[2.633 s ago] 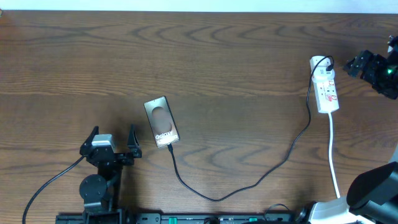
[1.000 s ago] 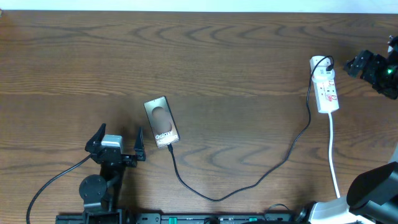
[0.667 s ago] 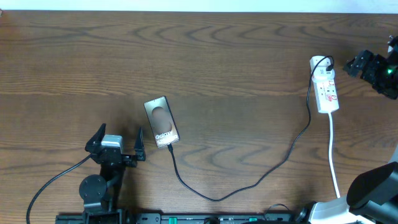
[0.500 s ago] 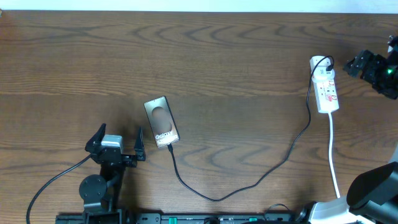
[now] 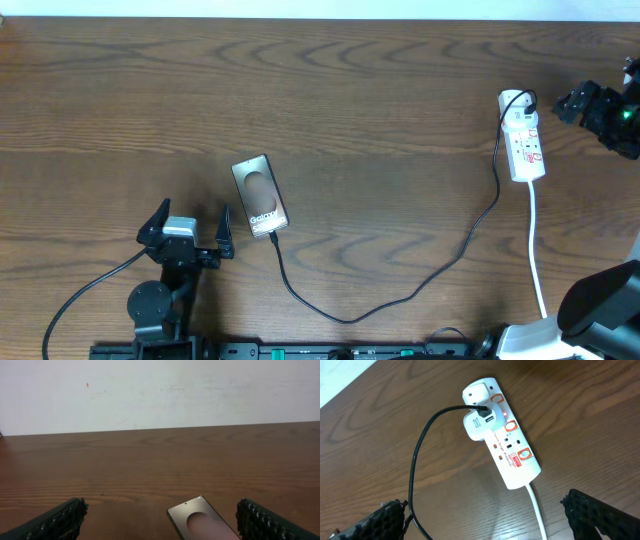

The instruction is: Plug charger to phone and switch on socket

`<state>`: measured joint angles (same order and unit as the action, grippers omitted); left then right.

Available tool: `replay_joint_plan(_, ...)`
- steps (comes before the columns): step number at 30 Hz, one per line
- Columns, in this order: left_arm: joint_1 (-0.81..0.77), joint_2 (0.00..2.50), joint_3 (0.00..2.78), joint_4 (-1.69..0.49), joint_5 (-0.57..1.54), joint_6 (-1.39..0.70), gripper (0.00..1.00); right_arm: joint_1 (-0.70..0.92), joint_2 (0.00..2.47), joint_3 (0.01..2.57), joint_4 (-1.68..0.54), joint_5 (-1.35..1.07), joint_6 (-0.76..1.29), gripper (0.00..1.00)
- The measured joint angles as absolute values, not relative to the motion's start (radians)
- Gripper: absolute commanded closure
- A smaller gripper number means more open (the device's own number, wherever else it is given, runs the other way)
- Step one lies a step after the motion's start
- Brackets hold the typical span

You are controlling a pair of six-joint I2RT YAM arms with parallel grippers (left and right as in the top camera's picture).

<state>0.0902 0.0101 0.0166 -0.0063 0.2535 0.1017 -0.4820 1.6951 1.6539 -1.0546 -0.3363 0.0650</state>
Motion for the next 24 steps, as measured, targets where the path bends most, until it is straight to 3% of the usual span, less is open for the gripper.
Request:
replay_joint_plan(12, 0.09, 0.01, 0.017, -0.006, 0.253, 0.102, 0.03, -0.474, 1.695, 1.635, -0.992, -0.333, 0.068, 0.01)
replay_joint_plan(17, 0.09, 0.01, 0.017, -0.006, 0.254, 0.102, 0.03, -0.444, 1.658, 1.515, -0.825, -0.336, 0.069, 0.01)
replay_joint_plan(24, 0.09, 0.01, 0.017, -0.007, 0.254, 0.102, 0.03, -0.38, 1.389, 1.149, -0.477, -0.342, 0.072, 0.01)
